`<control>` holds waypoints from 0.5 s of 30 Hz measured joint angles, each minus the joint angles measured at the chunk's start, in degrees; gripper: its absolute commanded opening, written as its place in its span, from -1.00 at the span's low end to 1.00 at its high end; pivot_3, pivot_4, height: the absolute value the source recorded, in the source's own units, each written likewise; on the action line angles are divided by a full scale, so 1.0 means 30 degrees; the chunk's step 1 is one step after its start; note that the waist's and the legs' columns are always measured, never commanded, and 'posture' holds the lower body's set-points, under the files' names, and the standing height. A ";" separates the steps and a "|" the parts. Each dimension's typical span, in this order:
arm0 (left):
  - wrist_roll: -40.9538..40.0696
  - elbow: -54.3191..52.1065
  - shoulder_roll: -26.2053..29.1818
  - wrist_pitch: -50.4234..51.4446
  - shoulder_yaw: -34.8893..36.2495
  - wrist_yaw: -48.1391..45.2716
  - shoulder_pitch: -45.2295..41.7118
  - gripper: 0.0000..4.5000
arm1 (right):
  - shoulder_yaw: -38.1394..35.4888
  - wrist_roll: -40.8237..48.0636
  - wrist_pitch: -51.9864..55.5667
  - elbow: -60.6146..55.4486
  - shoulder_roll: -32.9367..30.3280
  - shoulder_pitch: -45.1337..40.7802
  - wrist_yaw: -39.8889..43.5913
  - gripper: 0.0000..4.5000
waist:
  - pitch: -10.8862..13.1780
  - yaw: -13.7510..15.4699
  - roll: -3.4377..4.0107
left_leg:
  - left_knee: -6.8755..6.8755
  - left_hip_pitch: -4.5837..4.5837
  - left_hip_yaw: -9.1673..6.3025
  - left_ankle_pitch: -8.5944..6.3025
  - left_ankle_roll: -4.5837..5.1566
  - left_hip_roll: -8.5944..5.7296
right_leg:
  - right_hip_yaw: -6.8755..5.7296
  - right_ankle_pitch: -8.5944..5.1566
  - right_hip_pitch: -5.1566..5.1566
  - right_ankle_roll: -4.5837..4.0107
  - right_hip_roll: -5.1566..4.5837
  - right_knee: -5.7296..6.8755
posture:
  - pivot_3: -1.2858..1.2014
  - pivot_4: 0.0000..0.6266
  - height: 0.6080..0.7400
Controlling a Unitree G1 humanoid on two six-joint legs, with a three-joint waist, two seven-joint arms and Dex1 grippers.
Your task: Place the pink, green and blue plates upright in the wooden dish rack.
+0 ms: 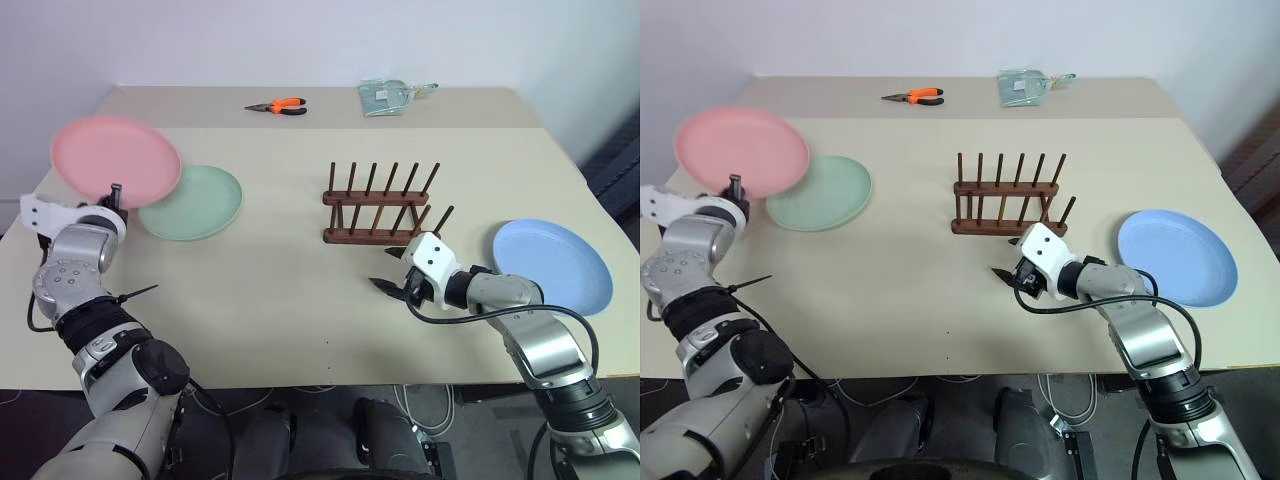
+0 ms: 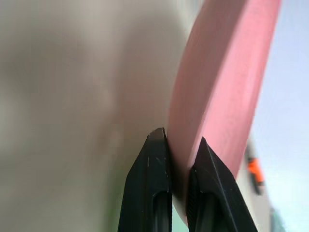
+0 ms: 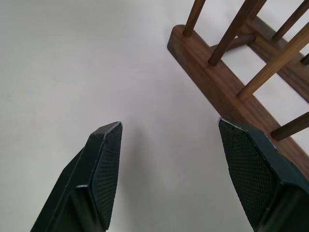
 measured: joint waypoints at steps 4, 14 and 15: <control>0.0858 -0.3469 0.0734 0.0876 -0.3855 -0.1787 0.0216 -1.00 | -0.0994 0.0903 0.0652 -0.0032 -0.0116 -0.2386 0.0247 0.98 | 0.0009 -0.0006 0.0006 | 0.0003 -0.0001 0.0005 0.0004 -0.0005 -0.0001 | 0.0003 0.0004 0.0000 -0.0005 0.0000 0.0005 | 0.03 -0.52 1.00; -0.1405 -0.7610 -0.4888 0.5200 -1.0590 -0.1083 -0.2701 -1.00 | 0.2421 -0.5454 -0.6148 0.1483 0.0405 -0.9216 -0.1770 0.98 | 0.0002 -0.0350 -0.0010 | -0.0057 0.0002 0.0052 0.0057 -0.0096 0.0004 | 0.0024 -0.0003 -0.0032 0.0008 -0.0009 -0.0044 | 0.03 -0.52 1.00; -0.1840 -0.7623 -0.5143 0.5493 -1.0594 -0.0928 -0.2808 -1.00 | 0.2749 -0.6243 -0.6786 0.1955 0.0415 -0.9299 -0.2051 0.98 | 0.0002 -0.0440 -0.0010 | -0.0084 0.0005 0.0050 0.0081 -0.0134 0.0008 | 0.0025 -0.0002 -0.0042 0.0007 -0.0008 -0.0044 | 0.03 -0.52 1.00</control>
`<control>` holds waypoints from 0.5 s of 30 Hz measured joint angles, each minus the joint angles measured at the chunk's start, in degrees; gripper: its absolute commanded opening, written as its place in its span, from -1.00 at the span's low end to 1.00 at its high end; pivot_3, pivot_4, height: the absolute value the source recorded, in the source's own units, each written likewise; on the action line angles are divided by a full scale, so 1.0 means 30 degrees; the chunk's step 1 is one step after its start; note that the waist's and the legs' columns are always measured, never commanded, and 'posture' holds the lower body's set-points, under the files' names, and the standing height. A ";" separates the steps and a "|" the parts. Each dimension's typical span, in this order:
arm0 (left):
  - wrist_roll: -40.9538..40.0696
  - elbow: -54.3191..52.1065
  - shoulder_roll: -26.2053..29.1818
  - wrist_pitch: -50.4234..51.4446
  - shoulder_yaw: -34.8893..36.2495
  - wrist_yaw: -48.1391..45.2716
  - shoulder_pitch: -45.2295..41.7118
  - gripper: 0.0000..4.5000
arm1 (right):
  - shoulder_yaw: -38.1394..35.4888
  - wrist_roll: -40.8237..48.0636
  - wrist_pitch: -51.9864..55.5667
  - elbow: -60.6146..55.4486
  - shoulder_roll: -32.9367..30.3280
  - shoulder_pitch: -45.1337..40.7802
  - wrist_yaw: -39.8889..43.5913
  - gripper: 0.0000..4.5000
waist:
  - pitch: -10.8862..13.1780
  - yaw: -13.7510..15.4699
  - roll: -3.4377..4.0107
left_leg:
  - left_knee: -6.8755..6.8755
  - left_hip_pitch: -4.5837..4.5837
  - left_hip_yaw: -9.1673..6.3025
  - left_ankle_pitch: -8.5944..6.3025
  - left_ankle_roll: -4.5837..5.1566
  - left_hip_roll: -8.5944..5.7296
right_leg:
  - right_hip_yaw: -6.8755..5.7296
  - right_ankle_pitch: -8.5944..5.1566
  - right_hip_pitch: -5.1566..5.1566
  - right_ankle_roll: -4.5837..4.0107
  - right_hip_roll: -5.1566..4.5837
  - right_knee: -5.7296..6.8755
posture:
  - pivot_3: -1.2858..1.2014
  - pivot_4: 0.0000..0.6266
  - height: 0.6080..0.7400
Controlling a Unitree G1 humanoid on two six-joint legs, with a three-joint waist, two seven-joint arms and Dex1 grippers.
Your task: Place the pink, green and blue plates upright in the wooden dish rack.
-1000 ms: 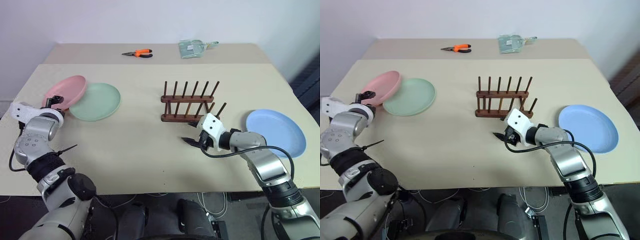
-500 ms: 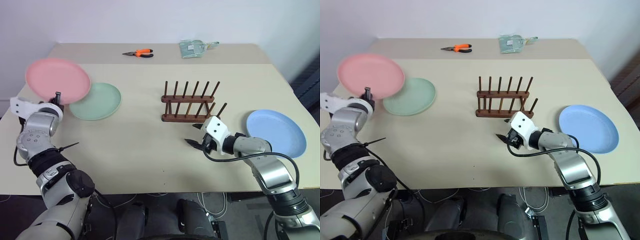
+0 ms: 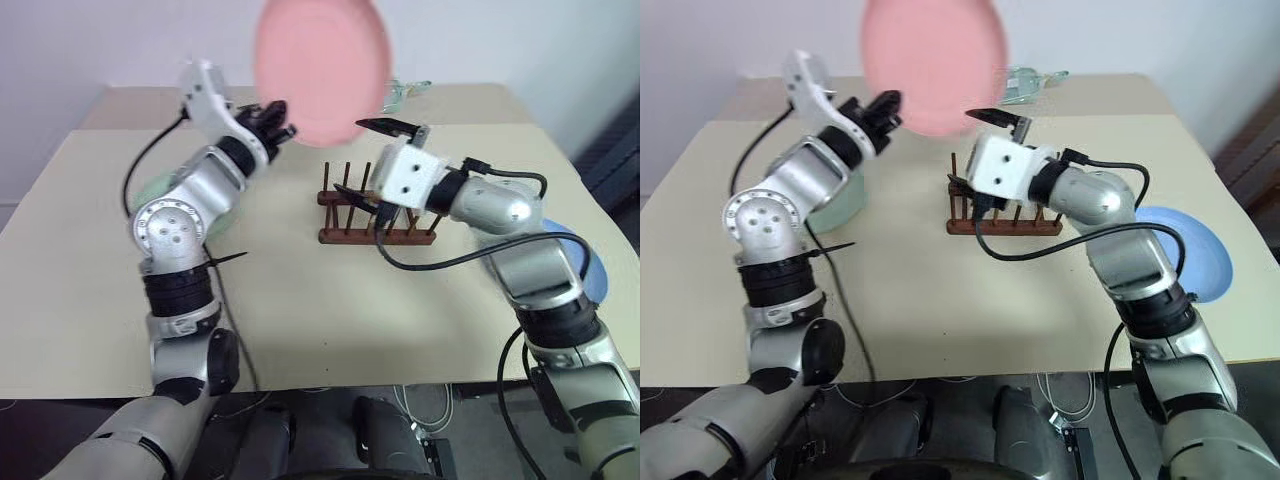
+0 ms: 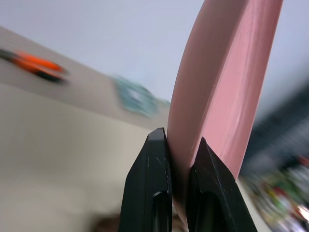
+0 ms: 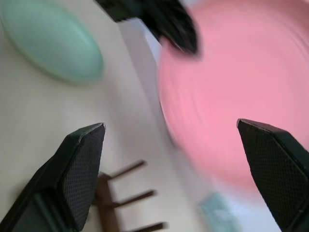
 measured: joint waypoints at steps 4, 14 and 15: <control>-0.1629 -0.0021 -0.0260 0.1066 0.0324 0.0756 -0.0071 -1.00 | 0.0776 -0.2626 -0.2120 0.1927 0.0002 -0.0266 -0.1223 0.88 | 0.0000 -0.0060 0.0001 | -0.0028 0.0009 0.0011 0.0018 -0.0027 0.0008 | 0.0019 0.0002 -0.0025 -0.0004 0.0009 0.0022 | 0.03 -0.52 1.00; -0.2992 -0.0151 0.0179 0.2252 0.0478 0.1784 0.0491 -1.00 | 0.1480 -0.6777 -0.4108 0.4134 0.0054 -0.0445 -0.3705 -0.99 | 0.0003 0.0021 0.0000 | -0.0028 -0.0001 0.0002 0.0022 -0.0025 -0.0006 | 0.0030 0.0005 -0.0015 -0.0012 0.0009 0.0012 | 0.03 -0.52 1.00; -0.3019 -0.0155 0.0083 0.2165 0.0513 0.1881 0.0496 -0.82 | 0.1485 -0.7020 -0.4166 0.4109 0.0070 -0.0388 -0.3882 -1.00 | 0.0003 0.0026 0.0002 | -0.0027 0.0000 0.0003 0.0022 -0.0025 -0.0008 | 0.0034 0.0005 -0.0015 -0.0012 0.0008 0.0012 | 0.03 -0.52 1.00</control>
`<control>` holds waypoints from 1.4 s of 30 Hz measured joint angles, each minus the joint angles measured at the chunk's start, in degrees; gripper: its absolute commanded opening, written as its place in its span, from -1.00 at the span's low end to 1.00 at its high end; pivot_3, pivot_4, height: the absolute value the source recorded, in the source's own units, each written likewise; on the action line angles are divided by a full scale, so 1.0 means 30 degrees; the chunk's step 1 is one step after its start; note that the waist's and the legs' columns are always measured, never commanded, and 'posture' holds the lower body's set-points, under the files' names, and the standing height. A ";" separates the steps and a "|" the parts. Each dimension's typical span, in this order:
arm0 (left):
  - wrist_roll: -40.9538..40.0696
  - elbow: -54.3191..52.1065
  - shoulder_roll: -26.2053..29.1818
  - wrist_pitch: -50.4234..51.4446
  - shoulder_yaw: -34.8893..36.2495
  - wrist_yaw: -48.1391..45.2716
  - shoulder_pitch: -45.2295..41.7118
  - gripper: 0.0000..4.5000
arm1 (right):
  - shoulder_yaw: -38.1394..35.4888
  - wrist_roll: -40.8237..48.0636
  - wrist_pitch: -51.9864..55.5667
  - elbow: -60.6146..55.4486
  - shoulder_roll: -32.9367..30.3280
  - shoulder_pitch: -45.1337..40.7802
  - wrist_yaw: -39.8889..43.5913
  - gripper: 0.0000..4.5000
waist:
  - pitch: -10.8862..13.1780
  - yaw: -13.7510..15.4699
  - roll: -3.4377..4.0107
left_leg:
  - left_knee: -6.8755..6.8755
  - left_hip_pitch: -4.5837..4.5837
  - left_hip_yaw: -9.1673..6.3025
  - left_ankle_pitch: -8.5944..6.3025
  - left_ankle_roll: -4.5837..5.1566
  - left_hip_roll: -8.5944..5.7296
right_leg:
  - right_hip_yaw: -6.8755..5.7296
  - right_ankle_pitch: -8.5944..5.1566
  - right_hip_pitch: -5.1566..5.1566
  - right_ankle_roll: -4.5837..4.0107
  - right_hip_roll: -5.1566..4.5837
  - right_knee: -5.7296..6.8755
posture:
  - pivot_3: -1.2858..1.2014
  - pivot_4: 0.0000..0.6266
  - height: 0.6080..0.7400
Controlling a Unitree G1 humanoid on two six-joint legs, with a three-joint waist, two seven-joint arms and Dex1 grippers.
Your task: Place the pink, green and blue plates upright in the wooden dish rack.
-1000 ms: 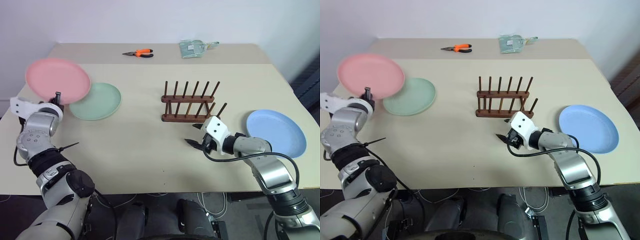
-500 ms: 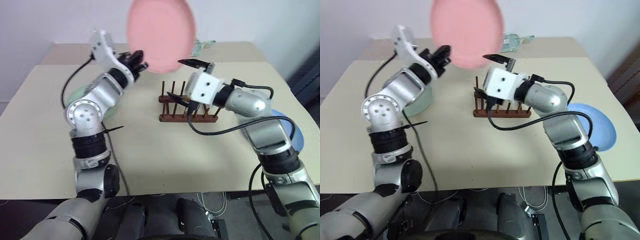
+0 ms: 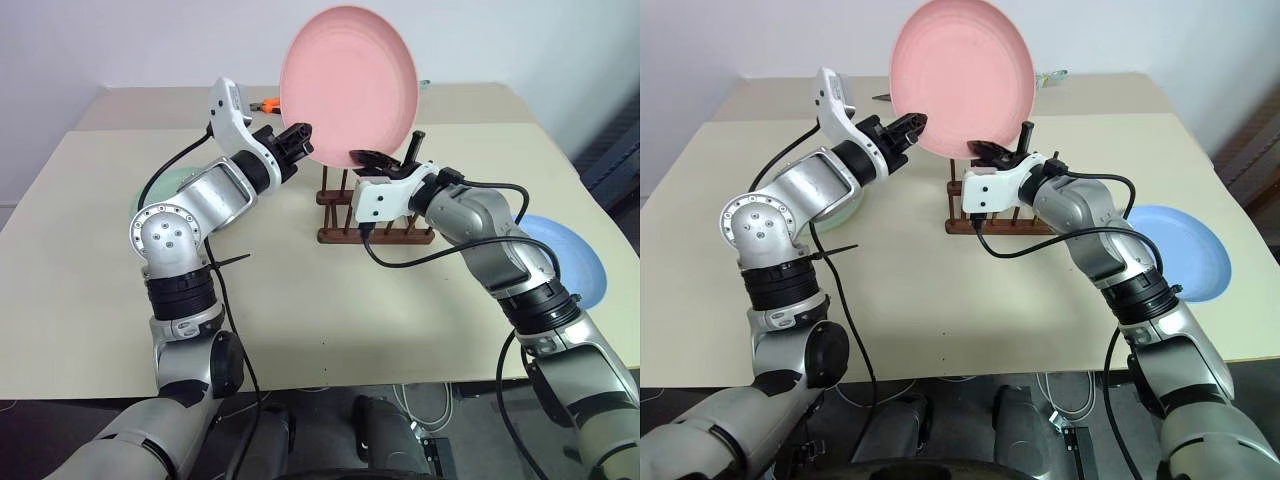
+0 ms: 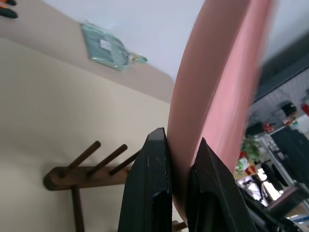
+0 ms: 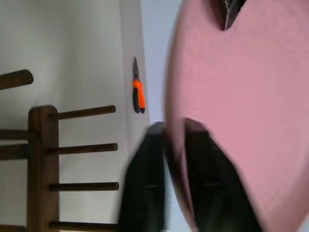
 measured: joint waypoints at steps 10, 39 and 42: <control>0.4191 -0.0865 0.4418 -0.5859 -0.0436 -0.4560 0.0545 0.60 | -0.4628 0.4322 0.2621 -0.0523 0.0317 0.2031 0.0686 -1.00 | -0.0007 -0.0078 0.0016 | -0.0044 0.0036 0.0044 0.0002 -0.0002 0.0024 | 0.0059 0.0007 0.0003 -0.0020 0.0041 -0.0019 | 0.03 -0.52 1.00; 0.9772 -0.5096 0.9734 -0.9472 -0.8715 -2.1644 0.9849 0.60 | -1.4281 2.7938 2.0055 -0.3985 -0.0059 0.3662 0.1923 -1.00 | 0.0027 -0.0018 0.0127 | -0.0011 0.0023 0.0161 -0.0124 0.0229 0.0075 | 0.0115 0.0000 -0.0007 -0.0079 0.0045 -0.0050 | 0.03 -0.52 1.00; 0.9789 -0.5229 0.9660 -0.9261 -0.8802 -2.1611 0.9943 0.62 | -1.3808 2.7469 1.9808 -0.2703 -0.0061 0.3642 0.2161 -0.84 | 0.0027 -0.0039 0.0128 | -0.0014 0.0025 0.0165 -0.0124 0.0229 0.0075 | 0.0118 0.0003 -0.0011 -0.0075 0.0045 -0.0046 | 0.03 -0.52 1.00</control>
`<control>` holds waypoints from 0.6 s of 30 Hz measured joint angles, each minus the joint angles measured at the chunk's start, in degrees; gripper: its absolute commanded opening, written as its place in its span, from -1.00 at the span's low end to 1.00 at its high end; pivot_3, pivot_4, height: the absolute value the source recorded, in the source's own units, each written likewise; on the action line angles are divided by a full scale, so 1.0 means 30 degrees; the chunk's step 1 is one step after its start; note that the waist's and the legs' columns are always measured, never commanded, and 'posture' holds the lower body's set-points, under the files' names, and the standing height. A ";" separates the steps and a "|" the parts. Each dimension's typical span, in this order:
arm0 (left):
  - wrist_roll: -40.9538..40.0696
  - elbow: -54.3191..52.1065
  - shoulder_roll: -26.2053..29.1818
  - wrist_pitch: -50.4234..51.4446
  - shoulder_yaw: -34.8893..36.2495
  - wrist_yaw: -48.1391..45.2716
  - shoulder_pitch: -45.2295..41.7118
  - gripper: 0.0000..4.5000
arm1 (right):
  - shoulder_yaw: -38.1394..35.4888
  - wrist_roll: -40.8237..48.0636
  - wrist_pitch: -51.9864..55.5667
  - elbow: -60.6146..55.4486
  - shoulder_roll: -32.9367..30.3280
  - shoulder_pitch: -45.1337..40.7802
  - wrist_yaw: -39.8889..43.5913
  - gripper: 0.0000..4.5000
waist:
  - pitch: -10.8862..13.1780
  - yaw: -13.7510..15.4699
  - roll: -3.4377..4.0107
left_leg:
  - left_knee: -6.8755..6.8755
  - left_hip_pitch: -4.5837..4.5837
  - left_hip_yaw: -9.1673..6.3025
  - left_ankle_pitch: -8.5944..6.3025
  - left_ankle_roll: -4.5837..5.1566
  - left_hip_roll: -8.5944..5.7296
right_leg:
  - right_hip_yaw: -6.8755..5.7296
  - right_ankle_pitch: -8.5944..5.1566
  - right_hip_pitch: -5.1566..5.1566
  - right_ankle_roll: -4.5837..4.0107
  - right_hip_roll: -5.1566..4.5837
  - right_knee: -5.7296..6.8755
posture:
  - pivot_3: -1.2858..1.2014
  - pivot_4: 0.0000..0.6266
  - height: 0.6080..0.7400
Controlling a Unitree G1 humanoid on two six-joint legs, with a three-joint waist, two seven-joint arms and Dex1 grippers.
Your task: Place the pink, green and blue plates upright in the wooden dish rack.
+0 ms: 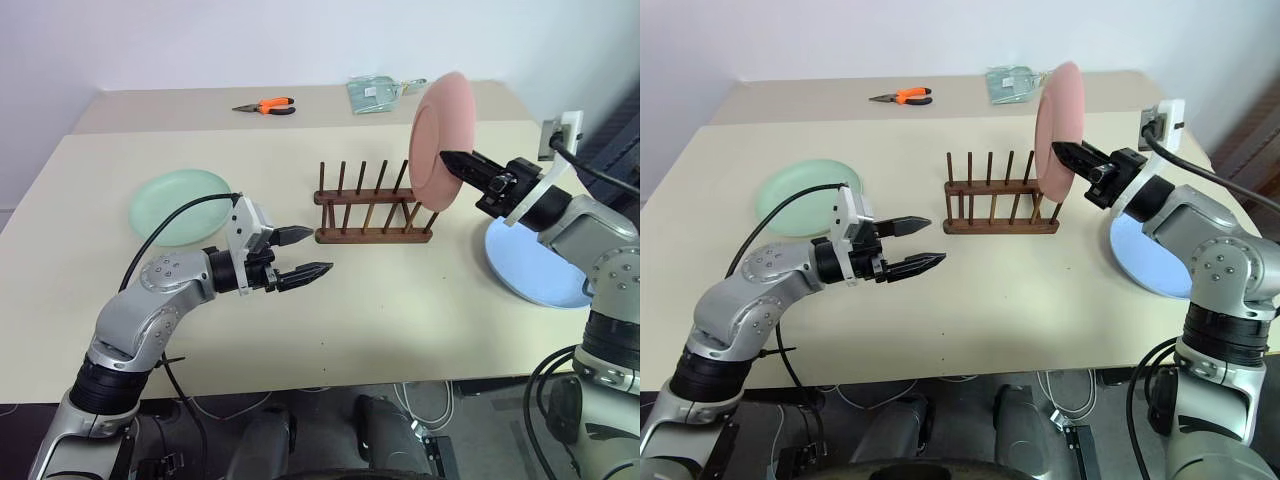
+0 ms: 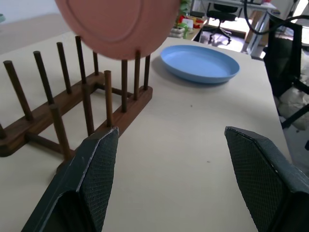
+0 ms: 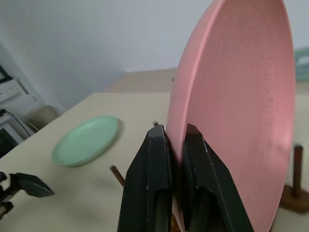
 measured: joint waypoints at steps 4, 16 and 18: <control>-0.0036 -0.0024 -0.0115 0.0301 -0.0005 0.0030 0.0072 0.86 | 0.0135 -0.0315 -0.0255 0.1181 -0.0026 -0.0247 0.0374 -0.08 | 0.0001 0.0006 0.0001 | 0.0001 0.0000 0.0007 0.0000 0.0000 -0.0001 | 0.0008 0.0004 -0.0003 0.0005 0.0000 0.0001 | 0.03 -0.52 1.00; 0.1033 0.2351 -0.3081 0.0320 0.3338 0.5720 -0.0706 1.00 | 0.0252 -0.5848 -0.7135 0.1985 -0.0773 -0.3265 -0.1555 0.81 | 0.0011 0.0116 0.0009 | 0.0014 0.0004 0.0038 0.0001 0.0000 -0.0008 | 0.0046 0.0017 -0.0008 0.0028 0.0001 0.0000 | 0.03 -0.52 1.00; 0.1630 0.5324 -0.5118 0.0312 0.6457 1.1332 -0.2872 1.00 | 0.0659 -0.5666 -0.7302 0.0767 -0.1472 -0.3579 -0.0358 0.98 | 0.0016 0.0184 0.0004 | 0.0017 0.0006 0.0019 0.0002 -0.0002 -0.0001 | 0.0039 0.0033 -0.0014 0.0063 0.0011 0.0005 | 0.03 -0.52 1.00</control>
